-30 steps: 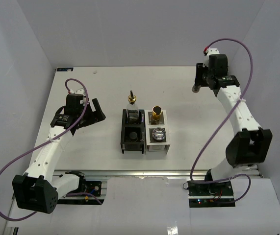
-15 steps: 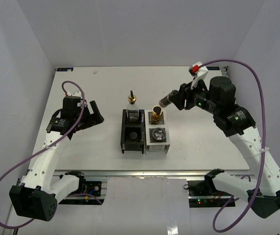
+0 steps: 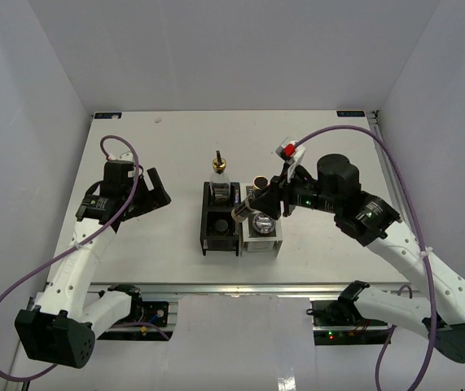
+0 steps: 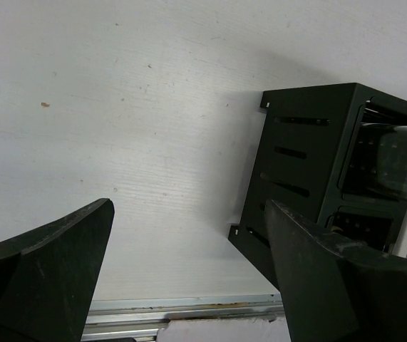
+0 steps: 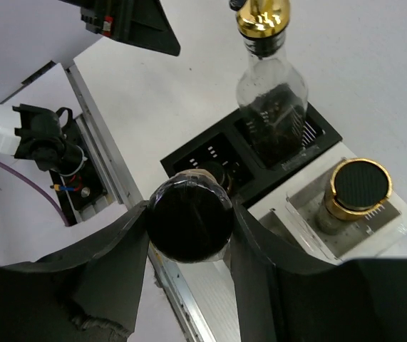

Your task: Organize the condiment bottles

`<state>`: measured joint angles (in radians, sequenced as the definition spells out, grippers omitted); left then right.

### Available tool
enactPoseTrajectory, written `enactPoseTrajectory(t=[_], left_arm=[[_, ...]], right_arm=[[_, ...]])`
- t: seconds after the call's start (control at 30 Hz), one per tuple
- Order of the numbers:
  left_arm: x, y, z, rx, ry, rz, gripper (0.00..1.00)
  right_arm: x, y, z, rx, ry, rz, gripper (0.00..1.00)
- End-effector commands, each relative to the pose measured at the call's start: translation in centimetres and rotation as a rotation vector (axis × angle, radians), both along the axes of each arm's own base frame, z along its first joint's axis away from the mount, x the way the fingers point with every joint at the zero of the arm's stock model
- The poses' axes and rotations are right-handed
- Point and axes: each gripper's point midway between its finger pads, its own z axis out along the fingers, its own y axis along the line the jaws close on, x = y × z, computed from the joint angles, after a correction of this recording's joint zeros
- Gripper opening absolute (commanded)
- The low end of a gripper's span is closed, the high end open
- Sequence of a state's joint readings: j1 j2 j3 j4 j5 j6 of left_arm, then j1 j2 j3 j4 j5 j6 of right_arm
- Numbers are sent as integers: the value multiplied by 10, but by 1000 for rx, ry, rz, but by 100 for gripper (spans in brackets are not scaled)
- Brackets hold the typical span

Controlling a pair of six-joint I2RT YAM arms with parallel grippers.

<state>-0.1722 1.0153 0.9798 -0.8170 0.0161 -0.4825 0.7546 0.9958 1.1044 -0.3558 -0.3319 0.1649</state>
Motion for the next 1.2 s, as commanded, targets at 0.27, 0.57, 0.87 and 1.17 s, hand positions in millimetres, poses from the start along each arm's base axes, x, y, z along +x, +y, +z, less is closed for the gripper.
enactPoseTrajectory(t=[0.27, 0.57, 0.87, 1.17], left_arm=[[3, 5, 27, -15, -76, 54, 98], [2, 6, 20, -6, -63, 54, 98], [3, 13, 24, 35, -69, 58, 98], [4, 14, 21, 47, -64, 59, 98]], right_arm=[[-8, 52, 8, 140, -68, 96, 8], [5, 83, -9, 120, -58, 94, 8], [13, 96, -38, 56, -29, 81, 8], [19, 96, -58, -10, -26, 50, 8]])
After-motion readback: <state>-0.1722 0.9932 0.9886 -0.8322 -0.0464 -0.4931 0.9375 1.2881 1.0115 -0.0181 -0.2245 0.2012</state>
